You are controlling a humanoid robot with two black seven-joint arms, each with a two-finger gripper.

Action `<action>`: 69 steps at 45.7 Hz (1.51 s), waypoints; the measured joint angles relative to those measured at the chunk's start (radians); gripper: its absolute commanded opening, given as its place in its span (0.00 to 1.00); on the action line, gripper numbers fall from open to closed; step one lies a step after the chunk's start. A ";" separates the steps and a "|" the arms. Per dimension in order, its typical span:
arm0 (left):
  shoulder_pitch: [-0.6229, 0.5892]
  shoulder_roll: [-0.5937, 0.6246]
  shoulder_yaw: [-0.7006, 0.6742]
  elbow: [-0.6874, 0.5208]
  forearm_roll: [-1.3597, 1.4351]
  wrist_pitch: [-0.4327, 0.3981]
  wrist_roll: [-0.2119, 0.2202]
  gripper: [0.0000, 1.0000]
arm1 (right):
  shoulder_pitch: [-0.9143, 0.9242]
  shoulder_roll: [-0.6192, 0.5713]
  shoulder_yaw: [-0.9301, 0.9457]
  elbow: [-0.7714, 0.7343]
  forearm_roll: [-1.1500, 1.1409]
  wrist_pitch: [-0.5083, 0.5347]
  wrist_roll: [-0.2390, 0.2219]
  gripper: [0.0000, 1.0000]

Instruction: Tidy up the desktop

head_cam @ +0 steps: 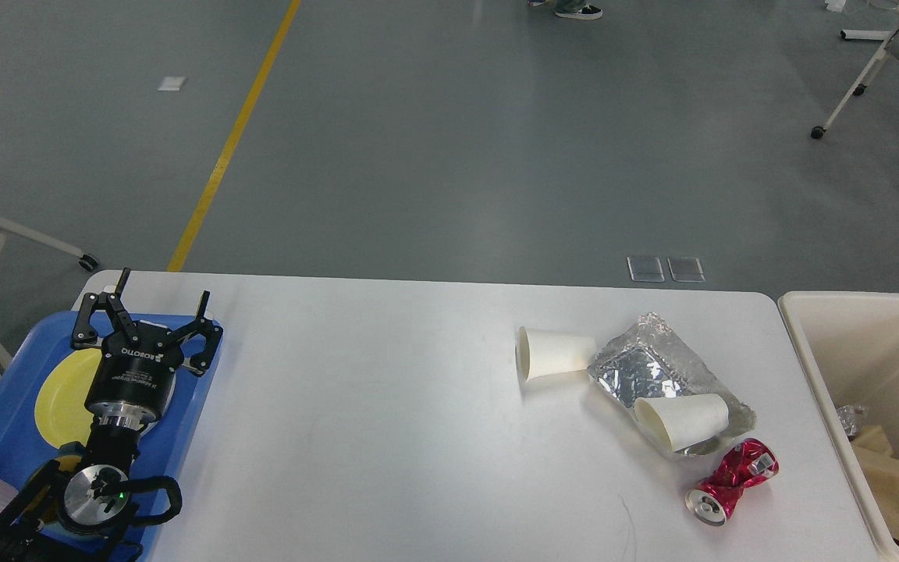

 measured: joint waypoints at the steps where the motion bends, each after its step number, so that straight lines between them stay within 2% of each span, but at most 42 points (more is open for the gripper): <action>1: 0.000 0.000 0.000 0.000 0.000 0.000 0.000 0.96 | -0.049 0.003 0.031 -0.035 0.000 -0.011 0.000 0.00; 11: 0.000 0.000 0.000 0.000 0.000 0.000 0.000 0.96 | -0.498 0.140 0.284 -0.472 -0.002 -0.049 0.000 0.00; 21: 0.000 0.000 0.000 0.000 -0.001 0.000 0.000 0.96 | -0.867 0.349 0.392 -0.955 -0.002 -0.053 -0.001 0.00; 24: 0.000 0.000 0.000 0.000 -0.001 0.000 0.000 0.96 | -0.935 0.396 0.407 -1.052 0.001 -0.055 0.000 0.00; 29: 0.000 0.000 0.000 0.000 -0.001 0.000 0.000 0.96 | -0.973 0.425 0.427 -1.103 0.002 -0.061 0.002 0.00; 30: 0.000 0.000 0.000 0.000 -0.001 0.000 0.000 0.96 | -0.975 0.427 0.429 -1.105 0.002 -0.062 0.002 0.13; 33: 0.000 0.000 0.000 0.000 -0.001 0.000 0.000 0.96 | -0.979 0.431 0.433 -1.109 0.002 -0.070 0.002 0.83; 34: 0.000 0.000 0.000 0.000 -0.001 0.000 0.000 0.96 | -0.980 0.432 0.433 -1.110 0.002 -0.074 0.002 1.00; 45: 0.000 0.000 0.000 0.000 -0.001 0.000 0.000 0.96 | -0.973 0.443 0.433 -1.111 0.001 -0.135 0.007 1.00; 58: 0.000 0.000 0.000 0.000 0.000 0.000 0.000 0.96 | -0.962 0.444 0.436 -1.100 0.000 -0.139 0.007 1.00; 69: 0.000 0.000 0.000 0.000 0.000 0.000 0.000 0.96 | -0.852 0.422 0.420 -1.056 -0.061 -0.134 0.010 1.00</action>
